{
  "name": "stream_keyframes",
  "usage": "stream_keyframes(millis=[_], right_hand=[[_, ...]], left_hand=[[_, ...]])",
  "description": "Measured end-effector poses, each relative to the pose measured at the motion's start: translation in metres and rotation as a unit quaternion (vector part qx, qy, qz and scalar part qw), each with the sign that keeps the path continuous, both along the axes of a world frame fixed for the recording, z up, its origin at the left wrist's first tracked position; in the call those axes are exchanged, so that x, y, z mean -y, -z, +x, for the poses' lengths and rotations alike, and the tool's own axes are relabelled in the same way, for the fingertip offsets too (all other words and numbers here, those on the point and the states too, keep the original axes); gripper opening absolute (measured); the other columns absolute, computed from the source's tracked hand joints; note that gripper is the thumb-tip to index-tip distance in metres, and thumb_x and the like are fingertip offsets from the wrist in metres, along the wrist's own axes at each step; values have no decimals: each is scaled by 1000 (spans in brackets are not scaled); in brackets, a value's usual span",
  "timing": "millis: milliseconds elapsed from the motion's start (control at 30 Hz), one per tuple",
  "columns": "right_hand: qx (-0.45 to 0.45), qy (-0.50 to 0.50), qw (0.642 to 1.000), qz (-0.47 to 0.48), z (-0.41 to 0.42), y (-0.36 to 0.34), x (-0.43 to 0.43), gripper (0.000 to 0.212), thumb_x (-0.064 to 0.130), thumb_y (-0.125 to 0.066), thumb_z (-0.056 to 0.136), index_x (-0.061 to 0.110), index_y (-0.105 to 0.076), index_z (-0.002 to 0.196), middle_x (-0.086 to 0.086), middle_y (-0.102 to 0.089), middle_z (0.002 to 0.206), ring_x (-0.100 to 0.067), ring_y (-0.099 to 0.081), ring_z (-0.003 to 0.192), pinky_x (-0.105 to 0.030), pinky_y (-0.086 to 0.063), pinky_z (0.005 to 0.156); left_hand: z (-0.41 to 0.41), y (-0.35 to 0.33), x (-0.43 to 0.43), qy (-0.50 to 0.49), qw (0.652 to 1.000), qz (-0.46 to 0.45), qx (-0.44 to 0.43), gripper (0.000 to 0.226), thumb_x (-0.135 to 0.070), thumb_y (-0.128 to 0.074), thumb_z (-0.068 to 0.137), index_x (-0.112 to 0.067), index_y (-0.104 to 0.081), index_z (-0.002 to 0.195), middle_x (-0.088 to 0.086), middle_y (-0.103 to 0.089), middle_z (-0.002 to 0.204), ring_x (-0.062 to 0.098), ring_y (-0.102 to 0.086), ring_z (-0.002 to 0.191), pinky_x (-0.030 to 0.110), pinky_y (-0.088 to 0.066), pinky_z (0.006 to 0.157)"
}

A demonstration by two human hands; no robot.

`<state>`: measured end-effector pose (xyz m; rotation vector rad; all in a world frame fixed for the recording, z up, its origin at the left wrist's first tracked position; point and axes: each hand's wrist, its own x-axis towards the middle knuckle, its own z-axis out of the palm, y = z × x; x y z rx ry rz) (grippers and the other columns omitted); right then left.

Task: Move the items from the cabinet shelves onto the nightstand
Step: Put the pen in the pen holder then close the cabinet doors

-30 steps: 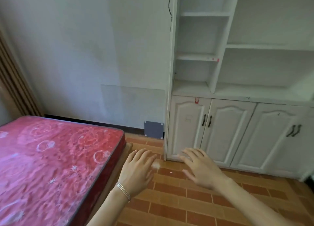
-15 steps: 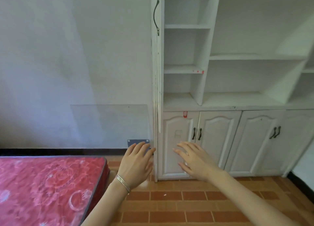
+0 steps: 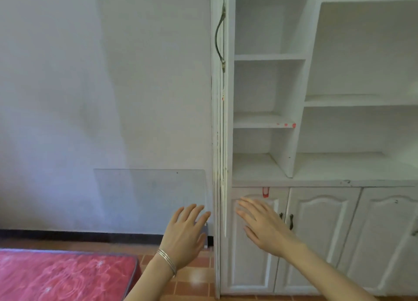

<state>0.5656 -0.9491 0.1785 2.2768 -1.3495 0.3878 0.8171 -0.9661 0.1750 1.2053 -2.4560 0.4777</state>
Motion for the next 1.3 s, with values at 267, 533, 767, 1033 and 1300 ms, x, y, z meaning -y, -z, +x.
stream_keyframes(millis=[267, 533, 767, 1033, 1300], right_hand=[[25, -52, 998, -13, -10, 3, 71, 46, 22, -47, 87, 15, -46, 132, -7, -47, 138, -20, -38, 129, -36, -37, 104], [21, -5, 1000, -16, -37, 24, 82, 53, 12, -71, 74, 11, -54, 124, -12, -53, 131, -24, -44, 123, -35, -38, 100], [32, 66, 997, -8, -59, 36, 66, 58, 8, -71, 71, 10, -51, 126, -14, -51, 130, -25, -43, 119, -38, -42, 95], [62, 139, 988, -9, -78, 35, 39, 60, 6, -69, 72, 12, -48, 127, -13, -53, 128, -26, -51, 116, -39, -46, 94], [81, 217, 973, -8, -161, 39, 26, 53, 14, -60, 79, 19, -47, 129, -5, -50, 130, -18, -42, 119, -35, -41, 99]], left_hand=[[-20, -9, 69, 44, 997, -49, -37, 65, -28, -63, 76, -16, -43, 138, 5, -41, 145, 22, -45, 127, 41, -39, 102], [-38, 1, 110, 137, 990, -17, -20, 75, -24, -43, 79, -15, -16, 149, -3, -3, 158, 18, -14, 142, 37, -21, 110], [-41, 4, 128, 190, 981, -31, -4, 96, -15, -68, 66, -15, -18, 148, -4, -4, 157, 23, -15, 142, 41, -19, 109], [-105, -4, 138, 248, 968, -41, 17, 90, -17, -68, 68, -15, -23, 146, -3, -11, 157, 25, -14, 142, 43, -15, 111], [-211, -14, 158, 275, 960, -50, -3, 82, -15, -72, 60, -11, -45, 137, 4, -41, 144, 24, -22, 139, 39, -13, 112]])
